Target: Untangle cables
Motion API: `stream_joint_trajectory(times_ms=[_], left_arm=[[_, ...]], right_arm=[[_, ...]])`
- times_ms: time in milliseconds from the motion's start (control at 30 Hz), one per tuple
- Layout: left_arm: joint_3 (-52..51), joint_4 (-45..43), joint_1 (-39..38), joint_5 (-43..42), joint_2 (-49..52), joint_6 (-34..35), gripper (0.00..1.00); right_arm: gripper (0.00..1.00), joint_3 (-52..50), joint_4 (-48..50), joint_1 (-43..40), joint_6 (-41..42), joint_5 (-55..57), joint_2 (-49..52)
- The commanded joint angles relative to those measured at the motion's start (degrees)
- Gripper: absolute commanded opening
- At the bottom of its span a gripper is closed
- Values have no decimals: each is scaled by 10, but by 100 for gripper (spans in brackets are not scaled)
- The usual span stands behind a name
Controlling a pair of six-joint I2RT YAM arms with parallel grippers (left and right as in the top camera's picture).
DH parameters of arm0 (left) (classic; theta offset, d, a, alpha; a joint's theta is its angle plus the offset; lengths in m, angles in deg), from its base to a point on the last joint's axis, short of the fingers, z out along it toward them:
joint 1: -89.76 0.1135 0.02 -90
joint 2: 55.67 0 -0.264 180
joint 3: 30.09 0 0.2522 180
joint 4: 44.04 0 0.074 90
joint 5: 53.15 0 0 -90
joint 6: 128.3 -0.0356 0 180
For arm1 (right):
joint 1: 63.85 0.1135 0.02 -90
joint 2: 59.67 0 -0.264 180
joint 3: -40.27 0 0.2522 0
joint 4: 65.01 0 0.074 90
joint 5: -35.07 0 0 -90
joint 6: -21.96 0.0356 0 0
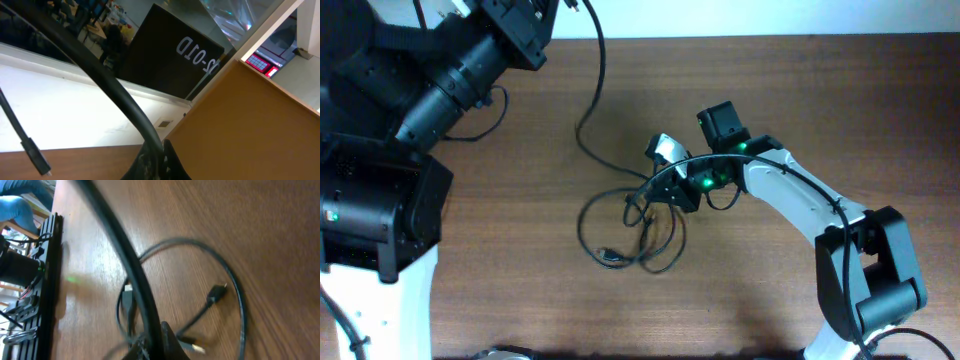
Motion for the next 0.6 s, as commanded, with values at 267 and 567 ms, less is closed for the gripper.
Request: stream_joint_trajectory(times_ms=[267,567], left_arm=[[13,76,3,54,-10,-52,0],[13,289,3,58,34,-223,0]], right_arm=[[4,0,-97,-70,-3,-3,-21],[4,84,-240,-187,-3,-131,-89]])
